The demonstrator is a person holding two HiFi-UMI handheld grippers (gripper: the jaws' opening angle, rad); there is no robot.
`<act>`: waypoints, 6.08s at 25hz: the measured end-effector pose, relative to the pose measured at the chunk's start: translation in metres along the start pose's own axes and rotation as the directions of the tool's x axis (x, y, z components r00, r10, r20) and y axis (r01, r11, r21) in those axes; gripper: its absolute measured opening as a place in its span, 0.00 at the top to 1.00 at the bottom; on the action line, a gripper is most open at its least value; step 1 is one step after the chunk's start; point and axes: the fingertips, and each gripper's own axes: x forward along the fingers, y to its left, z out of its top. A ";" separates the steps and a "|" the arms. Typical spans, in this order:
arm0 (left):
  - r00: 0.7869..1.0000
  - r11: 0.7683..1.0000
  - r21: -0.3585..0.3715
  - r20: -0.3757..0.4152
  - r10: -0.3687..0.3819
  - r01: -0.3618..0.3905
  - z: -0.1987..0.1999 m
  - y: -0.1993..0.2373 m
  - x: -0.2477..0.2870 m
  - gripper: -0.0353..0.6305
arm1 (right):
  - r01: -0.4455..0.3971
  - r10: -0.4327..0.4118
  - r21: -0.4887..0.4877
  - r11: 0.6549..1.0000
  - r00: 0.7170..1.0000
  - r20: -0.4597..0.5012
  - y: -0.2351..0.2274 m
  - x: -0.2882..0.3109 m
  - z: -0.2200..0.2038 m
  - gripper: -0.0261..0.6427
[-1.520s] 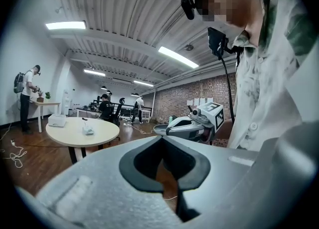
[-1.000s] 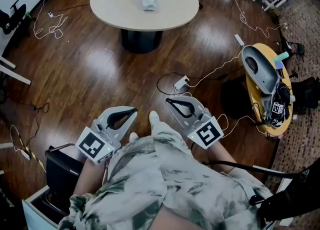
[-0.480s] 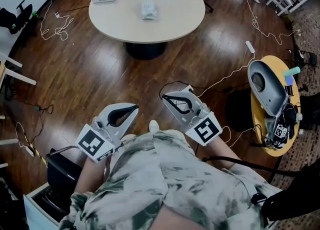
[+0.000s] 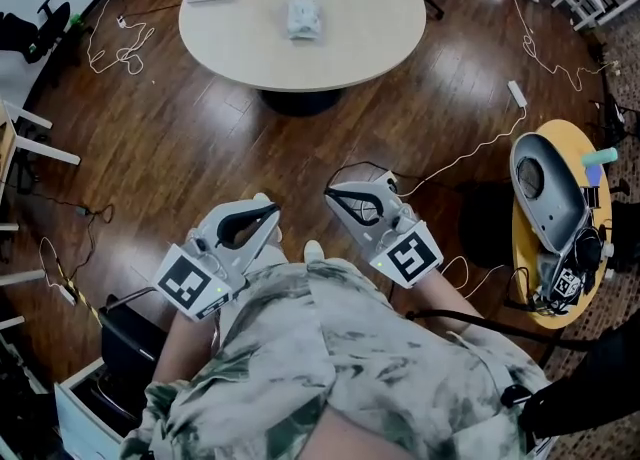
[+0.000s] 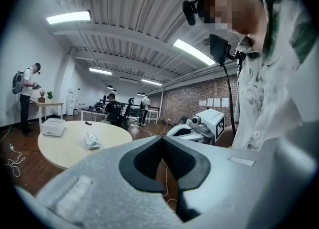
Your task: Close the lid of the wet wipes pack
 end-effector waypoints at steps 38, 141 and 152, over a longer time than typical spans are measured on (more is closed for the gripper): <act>0.998 0.999 -0.009 0.028 0.054 -0.054 0.051 0.316 0.027 0.95 | 0.017 -0.035 -0.179 0.984 0.994 -0.103 -0.260 0.288 0.025 0.95; 0.997 0.997 -0.061 -0.048 0.052 -0.055 0.050 0.331 0.059 0.95 | 0.022 -0.018 0.011 1.000 0.954 -0.301 -0.322 0.285 -0.116 0.96; 0.997 0.998 -0.011 -0.019 -0.069 0.069 0.036 0.303 0.022 0.95 | 0.103 -0.104 -0.018 0.995 0.973 -0.204 -0.233 0.253 -0.039 0.96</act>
